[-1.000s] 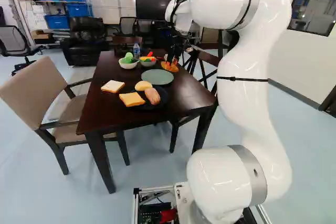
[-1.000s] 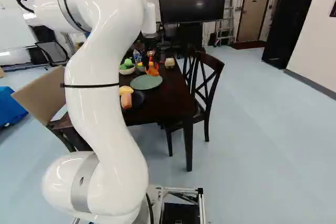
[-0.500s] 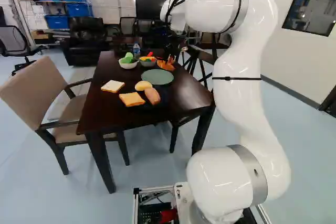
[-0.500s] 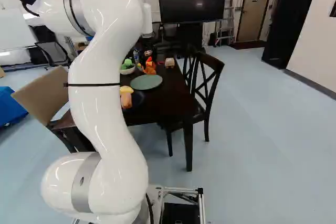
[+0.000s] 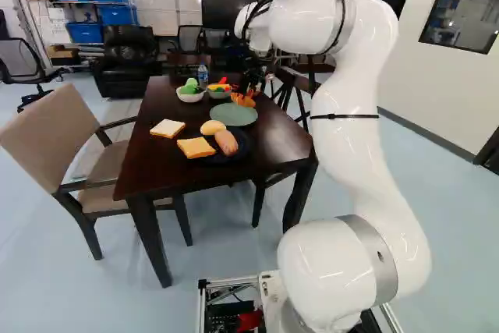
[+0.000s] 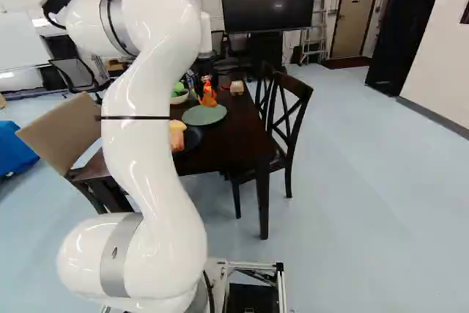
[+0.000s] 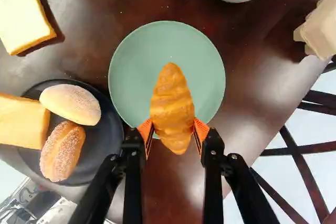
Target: Move the croissant to the empty plate
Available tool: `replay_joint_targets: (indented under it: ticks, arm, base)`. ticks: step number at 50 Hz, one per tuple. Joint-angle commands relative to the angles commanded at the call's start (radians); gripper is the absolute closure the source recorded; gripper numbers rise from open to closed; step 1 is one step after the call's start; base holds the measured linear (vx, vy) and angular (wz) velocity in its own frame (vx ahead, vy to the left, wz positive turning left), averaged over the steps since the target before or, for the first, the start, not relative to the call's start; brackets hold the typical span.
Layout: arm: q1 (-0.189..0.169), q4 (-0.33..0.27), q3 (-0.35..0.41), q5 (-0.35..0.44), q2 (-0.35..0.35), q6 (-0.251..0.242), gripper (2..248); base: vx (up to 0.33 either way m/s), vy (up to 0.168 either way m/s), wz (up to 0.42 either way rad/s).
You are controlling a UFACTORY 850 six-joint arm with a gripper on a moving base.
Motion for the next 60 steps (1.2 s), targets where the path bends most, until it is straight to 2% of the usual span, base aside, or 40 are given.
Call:
replay_joint_targets:
  ticks: [24,45,60]
  arm:
    - [0.004,0.000,-0.021,0.064,-0.064,0.000,129]
    - [0.004,0.000,-0.034,0.065,-0.115,0.000,129]
    - [0.004,0.000,-0.034,0.065,-0.115,0.000,129]
  base:
    - [0.000,0.000,0.000]
    - [0.000,0.000,0.000]
    - [0.000,0.000,0.000]
